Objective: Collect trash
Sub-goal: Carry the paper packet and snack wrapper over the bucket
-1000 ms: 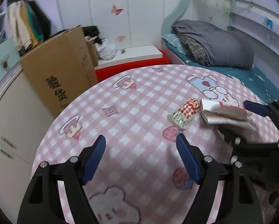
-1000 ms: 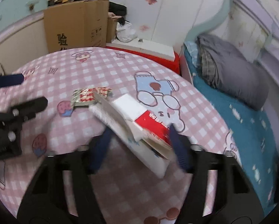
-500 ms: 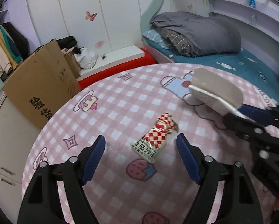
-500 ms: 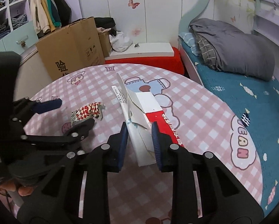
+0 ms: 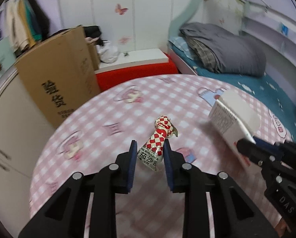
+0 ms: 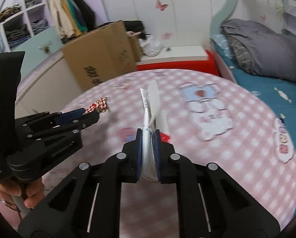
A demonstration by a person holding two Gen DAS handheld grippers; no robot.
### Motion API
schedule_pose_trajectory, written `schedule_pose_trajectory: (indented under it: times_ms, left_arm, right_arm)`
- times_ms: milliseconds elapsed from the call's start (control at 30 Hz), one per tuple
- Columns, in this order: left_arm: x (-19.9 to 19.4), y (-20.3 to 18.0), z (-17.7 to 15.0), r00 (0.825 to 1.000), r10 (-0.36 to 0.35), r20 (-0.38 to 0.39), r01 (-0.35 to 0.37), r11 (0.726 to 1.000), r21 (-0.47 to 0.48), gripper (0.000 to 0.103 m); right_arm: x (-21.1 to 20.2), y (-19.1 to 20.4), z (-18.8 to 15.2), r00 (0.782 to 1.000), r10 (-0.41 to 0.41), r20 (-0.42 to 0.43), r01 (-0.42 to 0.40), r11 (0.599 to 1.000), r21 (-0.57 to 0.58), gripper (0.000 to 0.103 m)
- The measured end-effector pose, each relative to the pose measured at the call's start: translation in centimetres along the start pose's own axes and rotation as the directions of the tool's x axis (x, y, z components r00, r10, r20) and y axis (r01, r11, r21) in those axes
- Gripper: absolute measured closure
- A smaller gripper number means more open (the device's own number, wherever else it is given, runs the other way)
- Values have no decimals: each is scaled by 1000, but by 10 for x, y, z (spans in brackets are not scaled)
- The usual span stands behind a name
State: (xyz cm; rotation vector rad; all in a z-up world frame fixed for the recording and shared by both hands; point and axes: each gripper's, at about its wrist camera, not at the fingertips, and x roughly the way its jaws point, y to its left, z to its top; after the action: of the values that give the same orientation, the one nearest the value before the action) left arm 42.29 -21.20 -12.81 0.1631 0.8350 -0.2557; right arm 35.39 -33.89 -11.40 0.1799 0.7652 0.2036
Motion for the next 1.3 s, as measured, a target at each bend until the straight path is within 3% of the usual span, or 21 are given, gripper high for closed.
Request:
schedule_pose_trajectory:
  times_ms: [300, 600, 933, 1133, 1200, 1300]
  left_arm:
    - [-67, 81, -40, 997, 59, 49, -52, 990, -134, 78]
    - [-121, 181, -95, 986, 157, 60, -135, 950, -283, 78]
    - [-148, 302, -158, 967, 255, 15, -219, 858, -465, 78]
    - [-138, 365, -198, 949, 310, -63, -293, 787, -543, 78]
    - [-131, 380, -208, 937, 336, -93, -330, 768, -548, 78]
    - [-121, 401, -224, 934, 333, -128, -344, 745, -572, 78]
  right_arm:
    - [-3, 100, -8, 992, 123, -28, -124, 990, -66, 93]
    - [2, 225, -11, 970, 228, -80, -240, 950, -199, 93]
    - [44, 342, -35, 931, 311, -191, -356, 888, -292, 93]
    - [92, 397, -58, 904, 324, -277, -403, 861, -309, 93]
    - [106, 408, -65, 900, 319, -296, -407, 859, -311, 93]
    - [133, 420, -73, 891, 325, -316, -419, 858, -298, 90]
